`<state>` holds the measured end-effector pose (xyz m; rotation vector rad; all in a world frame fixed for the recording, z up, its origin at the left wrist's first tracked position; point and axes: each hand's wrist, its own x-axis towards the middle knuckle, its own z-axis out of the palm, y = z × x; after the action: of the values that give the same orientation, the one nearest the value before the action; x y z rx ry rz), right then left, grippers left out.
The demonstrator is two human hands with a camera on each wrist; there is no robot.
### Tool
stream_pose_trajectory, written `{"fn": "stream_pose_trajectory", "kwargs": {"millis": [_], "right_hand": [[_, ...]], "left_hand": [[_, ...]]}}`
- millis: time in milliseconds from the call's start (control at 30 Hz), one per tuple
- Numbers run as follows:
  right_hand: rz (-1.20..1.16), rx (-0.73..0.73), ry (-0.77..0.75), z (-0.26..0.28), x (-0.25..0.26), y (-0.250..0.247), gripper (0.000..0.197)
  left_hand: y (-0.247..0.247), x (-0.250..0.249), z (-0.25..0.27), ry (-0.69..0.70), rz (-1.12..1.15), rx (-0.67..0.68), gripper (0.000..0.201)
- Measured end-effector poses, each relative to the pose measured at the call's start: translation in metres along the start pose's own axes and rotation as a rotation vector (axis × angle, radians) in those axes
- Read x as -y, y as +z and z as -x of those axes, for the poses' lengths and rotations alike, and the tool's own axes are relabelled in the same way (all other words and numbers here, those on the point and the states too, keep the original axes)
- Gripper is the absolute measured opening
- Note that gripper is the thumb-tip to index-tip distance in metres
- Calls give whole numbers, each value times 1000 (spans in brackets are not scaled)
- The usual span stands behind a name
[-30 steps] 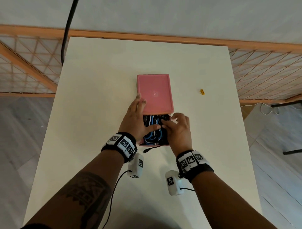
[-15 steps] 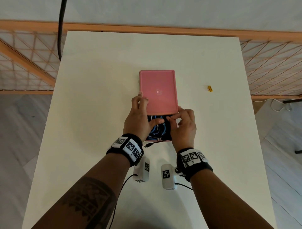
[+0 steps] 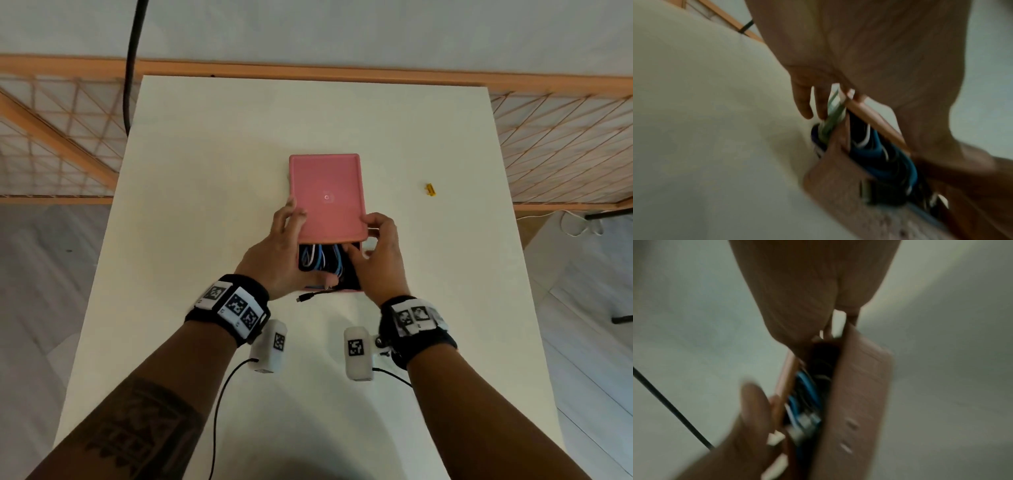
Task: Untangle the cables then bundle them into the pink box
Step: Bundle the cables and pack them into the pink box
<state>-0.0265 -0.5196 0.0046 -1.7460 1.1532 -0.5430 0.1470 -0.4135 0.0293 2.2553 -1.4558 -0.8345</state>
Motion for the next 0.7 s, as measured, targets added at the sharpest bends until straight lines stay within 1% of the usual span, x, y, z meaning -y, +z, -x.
{"fn": "stream_pose_trajectory", "kwargs": {"millis": [33, 67, 133, 167, 200, 233, 267, 300, 333, 367, 433, 467, 533, 600, 700], "right_hand": [[39, 46, -27, 2, 3, -7, 51], [87, 73, -87, 6, 7, -13, 48], [173, 92, -238, 19, 14, -24, 38], [201, 129, -298, 27, 17, -27, 32], [223, 199, -331, 34, 18, -28, 29], [255, 285, -335, 41, 17, -28, 30], [299, 359, -327, 48, 15, -26, 33], [337, 395, -322, 52, 12, -22, 35], [347, 384, -327, 56, 8, -18, 32], [323, 343, -335, 57, 5, -14, 27], [235, 251, -316, 57, 0, -9, 16], [206, 221, -295, 55, -1, -7, 14], [195, 218, -269, 52, -1, -7, 14], [239, 235, -264, 49, -1, -7, 14], [298, 233, -253, 43, -2, -5, 15]], "left_hand": [[-7, -1, 2, -3, -38, 68, 134], [-13, -2, 3, -13, -77, 127, 140], [-19, -7, 2, -36, -146, 229, 152], [-20, -8, 2, -44, -168, 271, 160], [-19, -9, 1, -48, -177, 306, 168], [-18, -9, 0, -49, -181, 329, 173], [-17, -9, 0, -46, -185, 340, 177], [-17, -10, 1, -42, -192, 344, 178], [-17, -10, 1, -40, -200, 346, 177], [-17, -12, 2, -34, -211, 345, 175], [-17, -11, 2, -13, -230, 321, 167], [-18, -9, 2, 4, -226, 305, 162], [-18, -1, 2, 41, -175, 285, 151], [-20, 7, 2, 72, -103, 271, 143], [-20, 14, 2, 107, -35, 186, 121]]}}
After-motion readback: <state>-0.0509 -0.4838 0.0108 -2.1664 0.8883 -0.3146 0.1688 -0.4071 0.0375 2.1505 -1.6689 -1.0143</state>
